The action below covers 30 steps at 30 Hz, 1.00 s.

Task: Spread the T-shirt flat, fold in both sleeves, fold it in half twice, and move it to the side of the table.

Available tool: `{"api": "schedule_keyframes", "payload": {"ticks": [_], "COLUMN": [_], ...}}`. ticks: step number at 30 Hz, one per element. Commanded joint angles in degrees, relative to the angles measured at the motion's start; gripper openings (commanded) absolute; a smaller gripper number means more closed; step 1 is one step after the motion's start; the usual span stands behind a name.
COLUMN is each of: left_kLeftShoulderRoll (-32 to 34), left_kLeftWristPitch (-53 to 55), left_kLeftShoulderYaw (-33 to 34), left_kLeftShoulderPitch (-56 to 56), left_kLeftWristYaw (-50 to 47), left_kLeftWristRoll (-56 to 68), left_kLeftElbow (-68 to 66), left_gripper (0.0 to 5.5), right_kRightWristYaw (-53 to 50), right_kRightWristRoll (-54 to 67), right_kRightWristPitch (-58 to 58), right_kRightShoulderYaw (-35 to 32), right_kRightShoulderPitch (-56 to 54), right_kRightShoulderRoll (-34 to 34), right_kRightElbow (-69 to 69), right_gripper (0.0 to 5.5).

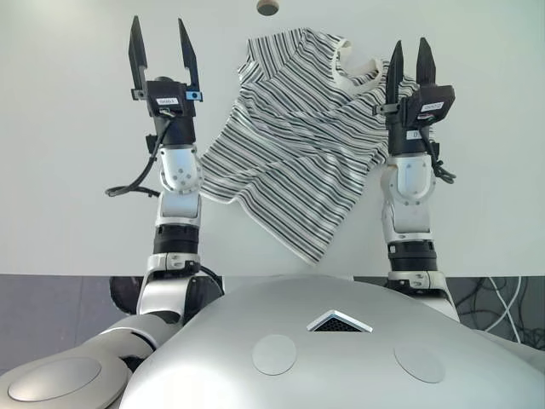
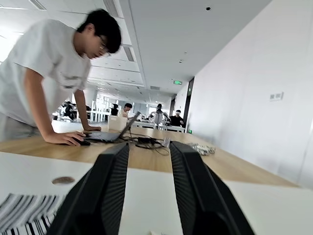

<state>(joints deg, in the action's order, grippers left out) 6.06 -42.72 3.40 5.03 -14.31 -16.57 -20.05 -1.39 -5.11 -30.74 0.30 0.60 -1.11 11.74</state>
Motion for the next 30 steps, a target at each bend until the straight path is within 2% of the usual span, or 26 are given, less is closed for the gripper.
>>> {"api": "schedule_keyframes", "payload": {"ticks": [1,7,14,24,30], "left_kLeftShoulderRoll": [-0.1,1.0,1.2,1.3,1.5], "left_kLeftWristPitch": [-2.0,-2.1,-1.1,-0.5,-0.1], "left_kLeftShoulderYaw": [-1.3,-1.3,-1.2,-1.7,-2.1], "left_kLeftShoulderPitch": [1.3,0.9,2.4,2.3,1.9], "left_kLeftWristYaw": [-0.3,-2.9,-0.7,0.2,1.5], "left_kLeftWristRoll": [-0.1,-3.6,0.9,0.7,1.1], "left_kLeftElbow": [-5.4,-3.5,-3.2,-1.8,-0.5], "left_gripper": [2.74,2.74,2.74,2.78,2.78], "right_kRightWristYaw": [-0.2,1.8,0.8,4.9,5.6], "right_kRightWristRoll": [0.5,2.5,0.9,4.1,4.3], "right_kRightWristPitch": [-3.4,-4.3,-7.1,-7.6,-6.0], "right_kRightShoulderYaw": [-0.4,-0.7,-0.6,0.9,1.1], "right_kRightShoulderPitch": [-0.7,-1.0,-1.4,-0.7,-0.6], "right_kRightShoulderRoll": [-0.2,-1.6,-2.2,-2.4,-2.2], "right_kRightElbow": [3.9,2.3,2.3,1.5,0.9], "right_gripper": [1.54,1.54,1.54,3.20,3.25]}}
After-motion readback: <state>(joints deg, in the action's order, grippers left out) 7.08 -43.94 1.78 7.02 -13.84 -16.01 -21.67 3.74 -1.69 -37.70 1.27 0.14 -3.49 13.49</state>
